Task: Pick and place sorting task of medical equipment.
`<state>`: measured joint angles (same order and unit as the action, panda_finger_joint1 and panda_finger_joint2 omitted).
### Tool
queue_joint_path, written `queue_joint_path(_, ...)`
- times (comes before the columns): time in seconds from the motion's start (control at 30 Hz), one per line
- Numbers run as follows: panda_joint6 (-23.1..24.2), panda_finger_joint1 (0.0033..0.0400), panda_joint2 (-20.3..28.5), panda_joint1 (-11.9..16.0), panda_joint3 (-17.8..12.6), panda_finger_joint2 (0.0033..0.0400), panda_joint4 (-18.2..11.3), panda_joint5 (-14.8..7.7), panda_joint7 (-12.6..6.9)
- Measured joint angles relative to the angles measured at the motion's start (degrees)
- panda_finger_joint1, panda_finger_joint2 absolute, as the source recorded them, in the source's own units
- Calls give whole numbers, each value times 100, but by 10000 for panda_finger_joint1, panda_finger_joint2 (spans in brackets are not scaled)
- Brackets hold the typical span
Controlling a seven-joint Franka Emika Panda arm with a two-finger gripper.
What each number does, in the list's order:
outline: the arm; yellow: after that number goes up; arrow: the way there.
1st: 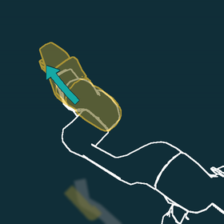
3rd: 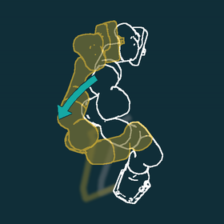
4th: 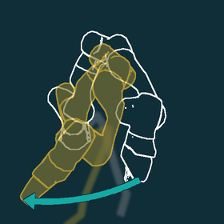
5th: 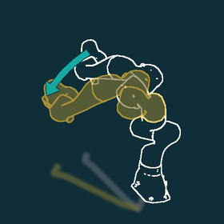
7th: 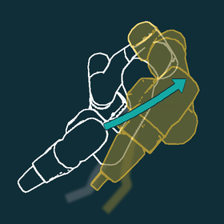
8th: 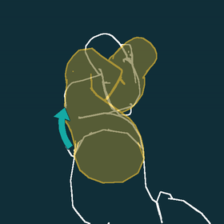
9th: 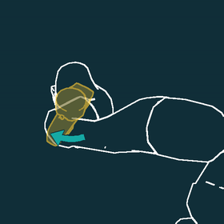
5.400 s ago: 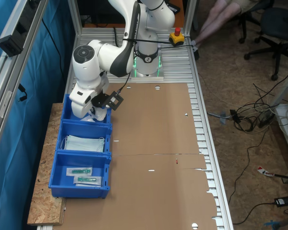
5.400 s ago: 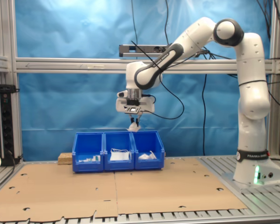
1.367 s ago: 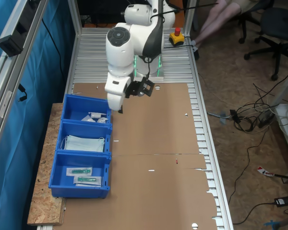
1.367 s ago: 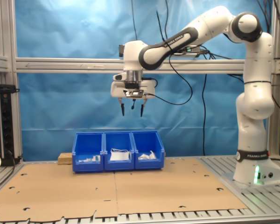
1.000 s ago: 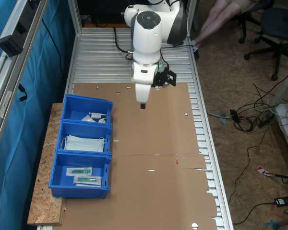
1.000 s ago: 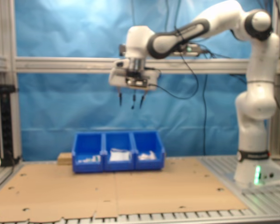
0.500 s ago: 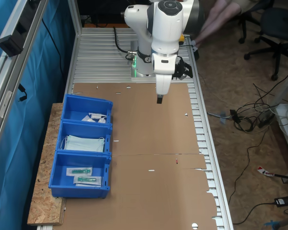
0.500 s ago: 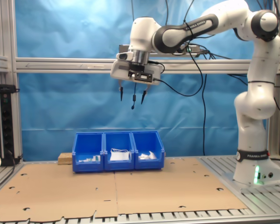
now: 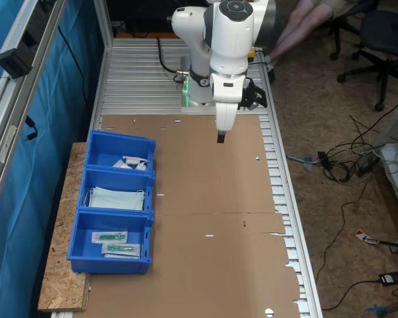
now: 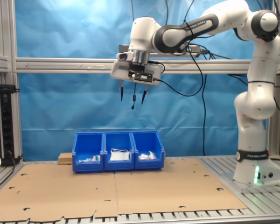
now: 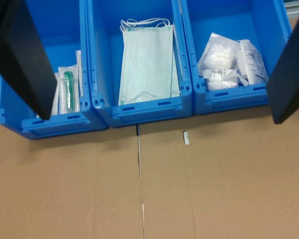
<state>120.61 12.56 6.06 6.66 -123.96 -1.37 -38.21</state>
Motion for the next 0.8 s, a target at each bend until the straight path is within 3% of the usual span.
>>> queue_joint_path(0.8, -171, 400, 0, 0, -2, 400, 0, 0, 40)
